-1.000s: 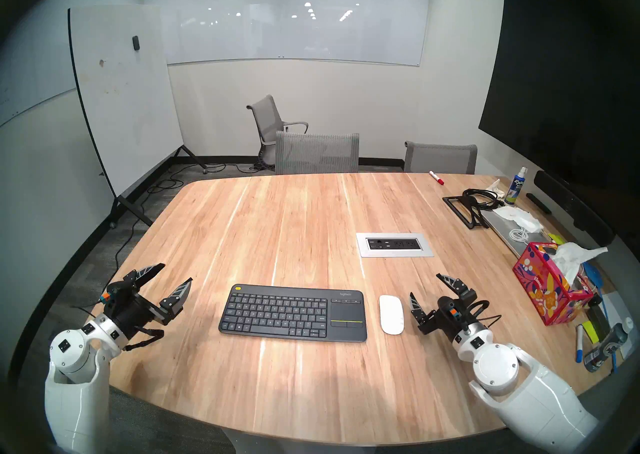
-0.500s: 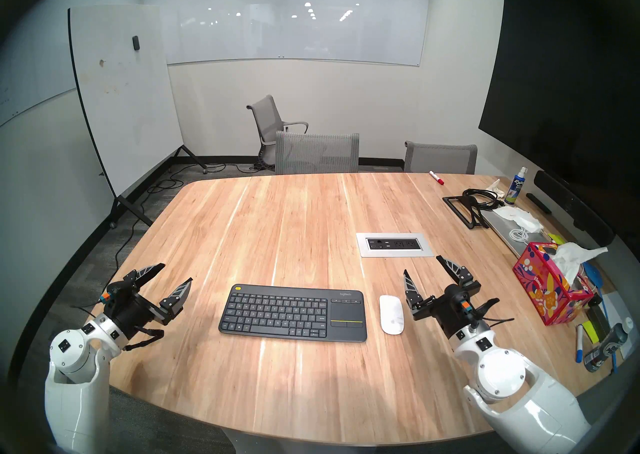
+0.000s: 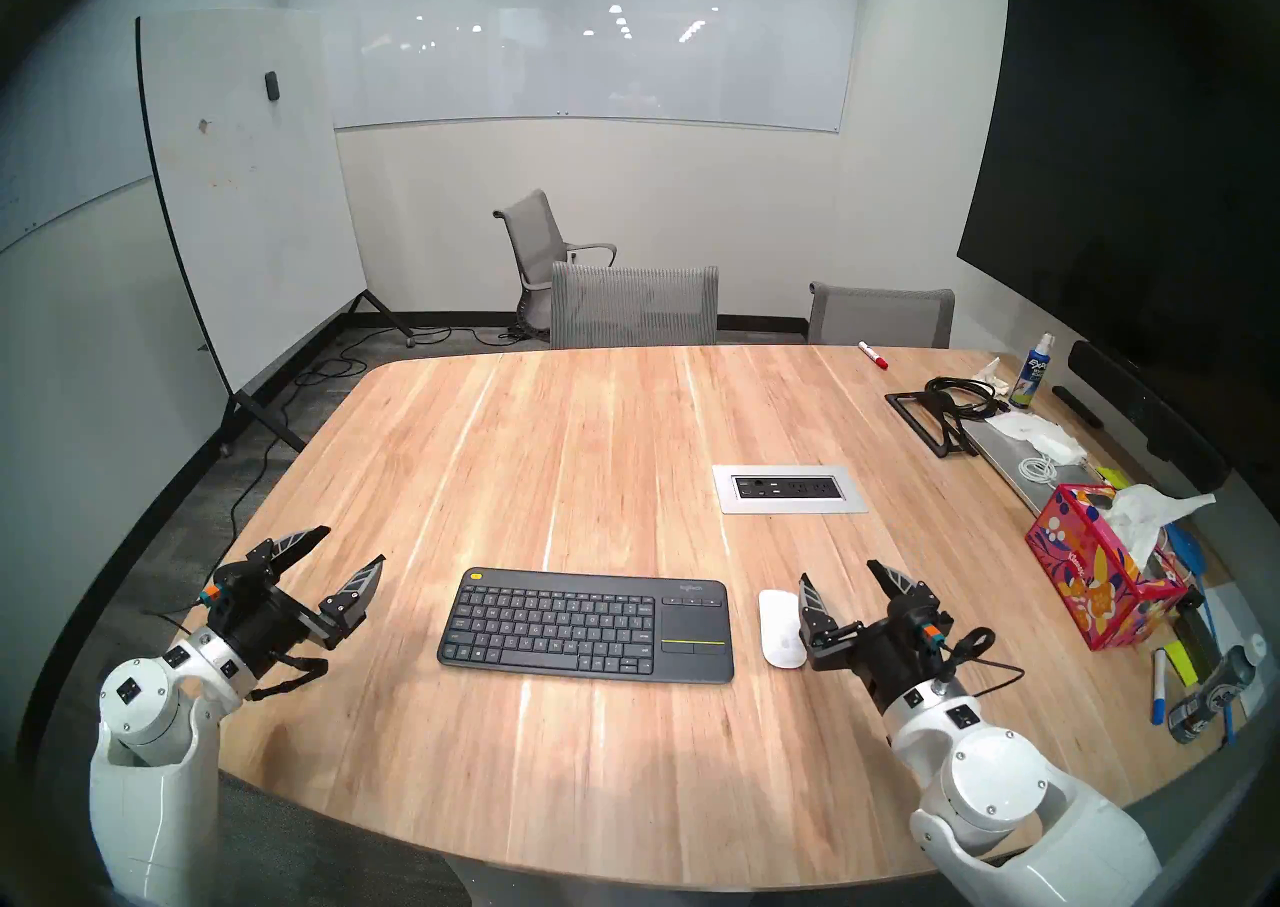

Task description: Put the mouse beside the keyboard

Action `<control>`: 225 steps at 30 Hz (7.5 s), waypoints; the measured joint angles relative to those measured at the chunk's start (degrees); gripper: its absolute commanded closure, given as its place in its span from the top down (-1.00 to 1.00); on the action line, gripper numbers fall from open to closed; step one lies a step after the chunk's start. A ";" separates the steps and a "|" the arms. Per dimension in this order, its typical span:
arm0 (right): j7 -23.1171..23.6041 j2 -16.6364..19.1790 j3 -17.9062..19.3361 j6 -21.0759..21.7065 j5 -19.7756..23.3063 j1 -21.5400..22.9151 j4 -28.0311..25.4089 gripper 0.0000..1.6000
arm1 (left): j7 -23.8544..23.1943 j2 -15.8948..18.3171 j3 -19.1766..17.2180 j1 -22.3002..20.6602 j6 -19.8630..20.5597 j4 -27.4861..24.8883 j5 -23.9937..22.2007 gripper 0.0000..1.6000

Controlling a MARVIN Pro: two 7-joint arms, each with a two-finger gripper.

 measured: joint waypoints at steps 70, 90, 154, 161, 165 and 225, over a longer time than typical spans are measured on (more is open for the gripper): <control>1.38 -4.01 -9.76 6.17 -1.28 6.85 8.78 1.00 | -0.05 -0.19 -0.10 -0.04 0.01 -0.02 0.17 1.00; 2.82 -3.71 -9.65 7.39 -0.99 7.28 9.21 1.00 | -0.07 -0.23 -0.12 -0.05 0.01 -0.02 0.20 1.00; 4.63 -5.11 -9.94 14.20 0.48 12.35 11.41 1.00 | -0.13 -0.31 -0.16 -0.09 0.01 -0.02 0.28 1.00; 4.03 -6.00 -10.00 14.32 0.43 12.89 11.95 1.00 | -0.14 -0.32 -0.17 -0.09 0.01 -0.02 0.28 1.00; 3.50 -6.45 -10.05 14.35 0.12 13.11 12.11 1.00 | -0.14 -0.32 -0.17 -0.09 0.01 -0.02 0.29 1.00; 1.03 -10.25 -6.45 17.45 3.57 12.09 9.47 -1.00 | -0.24 -0.38 -0.22 -0.14 0.01 -0.02 0.35 1.00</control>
